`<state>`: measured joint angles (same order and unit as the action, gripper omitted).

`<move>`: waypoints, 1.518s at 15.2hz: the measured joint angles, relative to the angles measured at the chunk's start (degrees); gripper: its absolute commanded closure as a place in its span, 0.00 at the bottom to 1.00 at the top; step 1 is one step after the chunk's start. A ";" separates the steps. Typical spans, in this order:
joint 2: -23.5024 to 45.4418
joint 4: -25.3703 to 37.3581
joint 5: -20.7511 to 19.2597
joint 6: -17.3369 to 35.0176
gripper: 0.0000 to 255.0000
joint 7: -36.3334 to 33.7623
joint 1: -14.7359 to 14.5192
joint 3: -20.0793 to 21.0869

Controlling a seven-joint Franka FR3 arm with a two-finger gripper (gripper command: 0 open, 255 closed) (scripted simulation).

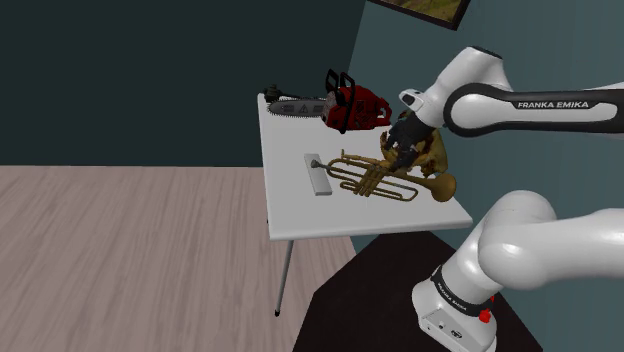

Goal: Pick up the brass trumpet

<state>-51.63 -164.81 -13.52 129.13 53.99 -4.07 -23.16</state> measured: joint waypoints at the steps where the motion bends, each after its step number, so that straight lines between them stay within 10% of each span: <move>1: -0.76 -1.05 -0.07 1.06 0.00 0.38 -1.13 -0.68; 2: 1.86 -0.96 -0.50 1.97 0.00 0.38 2.19 -0.31; 6: 5.22 -3.85 -0.30 6.60 0.00 1.42 -0.55 -0.45; 7: 5.50 -3.96 -0.29 6.95 1.00 1.49 -0.70 -0.52; 23: 3.77 -1.52 0.68 2.17 1.00 1.04 -1.01 1.07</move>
<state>-47.86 -166.33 -12.83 131.30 55.04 -5.08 -22.09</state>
